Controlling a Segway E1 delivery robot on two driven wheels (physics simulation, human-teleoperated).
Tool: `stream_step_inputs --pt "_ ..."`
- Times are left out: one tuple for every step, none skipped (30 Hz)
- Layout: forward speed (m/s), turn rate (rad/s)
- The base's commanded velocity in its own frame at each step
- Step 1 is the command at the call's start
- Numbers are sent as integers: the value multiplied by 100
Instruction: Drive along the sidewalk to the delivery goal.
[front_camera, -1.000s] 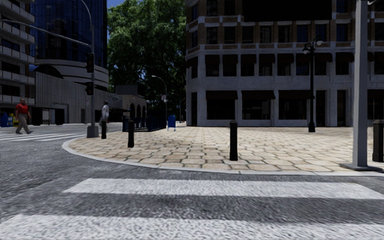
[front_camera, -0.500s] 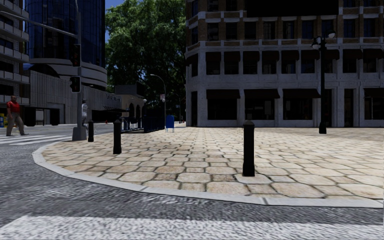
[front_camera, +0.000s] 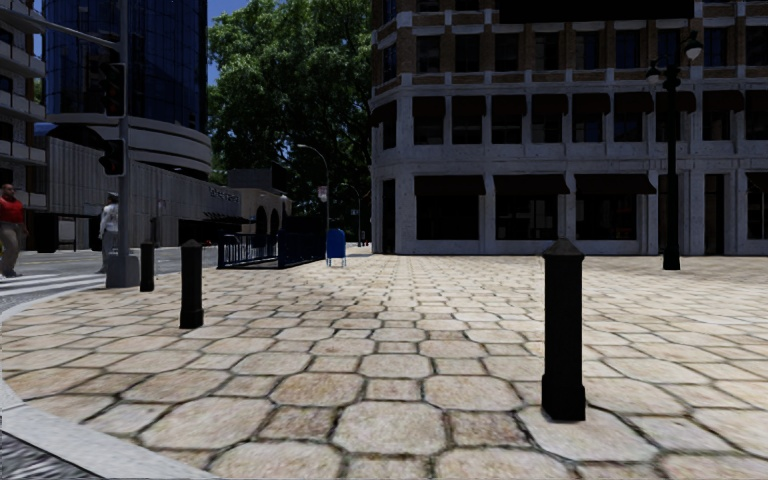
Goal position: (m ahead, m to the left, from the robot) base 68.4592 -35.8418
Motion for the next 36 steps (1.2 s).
stream_step_inputs --pt "200 0" --pt "200 0" --pt "200 0" --pt "200 0" --pt "200 0" --pt "200 0" --pt "188 0" --pt "188 0" --pt "164 0" --pt "140 0" --pt "129 0" --pt "129 0" --pt "124 0" --pt "123 0" --pt "123 0" --pt "123 0" --pt "123 0" --pt "123 0" --pt "123 0" --pt "123 0" --pt "123 0" --pt "123 0" --pt "123 0" --pt "123 0" --pt "123 0" --pt "123 0" --pt "123 0" --pt "123 0" --pt "124 0" --pt "125 0" --pt "125 0" --pt "133 0" --pt "200 0" --pt "200 0" --pt "200 0" --pt "200 0"
